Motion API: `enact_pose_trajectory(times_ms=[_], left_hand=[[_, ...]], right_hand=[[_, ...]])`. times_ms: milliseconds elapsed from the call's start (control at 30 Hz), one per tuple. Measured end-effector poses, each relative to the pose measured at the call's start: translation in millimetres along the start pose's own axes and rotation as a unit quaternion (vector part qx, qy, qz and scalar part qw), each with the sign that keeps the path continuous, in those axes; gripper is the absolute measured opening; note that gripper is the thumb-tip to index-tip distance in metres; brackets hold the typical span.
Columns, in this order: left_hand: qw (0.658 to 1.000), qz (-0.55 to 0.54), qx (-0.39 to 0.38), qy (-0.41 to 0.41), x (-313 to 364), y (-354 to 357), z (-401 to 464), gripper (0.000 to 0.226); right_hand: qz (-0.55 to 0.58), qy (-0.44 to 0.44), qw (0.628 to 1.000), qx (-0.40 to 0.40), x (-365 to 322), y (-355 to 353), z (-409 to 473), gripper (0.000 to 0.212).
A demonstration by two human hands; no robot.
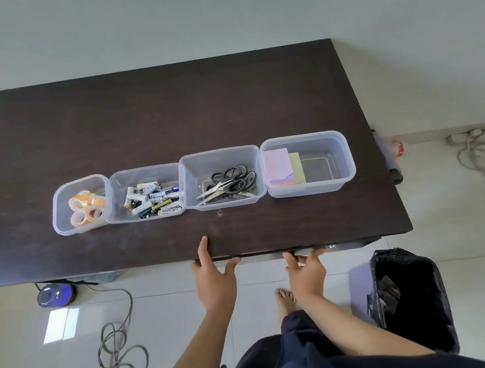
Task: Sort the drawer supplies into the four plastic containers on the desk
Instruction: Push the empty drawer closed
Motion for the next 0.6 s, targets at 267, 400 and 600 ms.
enact_pose_trajectory(times_ms=[267,400,600], left_hand=[[1.0,-0.025,-0.006,0.013,-4.6,-7.8,7.4,0.075],[1.0,-0.015,-0.009,0.018,-3.0,-7.8,8.0,0.075],[0.999,-0.006,-0.026,0.041,-4.7,-6.3,-4.6,0.08]], right_hand=[[0.033,-0.016,0.998,0.056,-13.3,8.8,16.7,0.013],[0.075,-0.013,0.994,0.08,-20.1,10.1,11.3,0.033],[0.031,-0.018,0.999,0.021,-30.7,-9.5,0.0,0.036]])
Point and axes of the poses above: each hand's wrist, its own z-axis towards the middle knuckle, its own y-axis out of the palm, x = y × z, the point moved 3 cm from there along z, towards the middle knuckle, and after that the axes turned 9 degrees about -y, right-handed, at the moved point
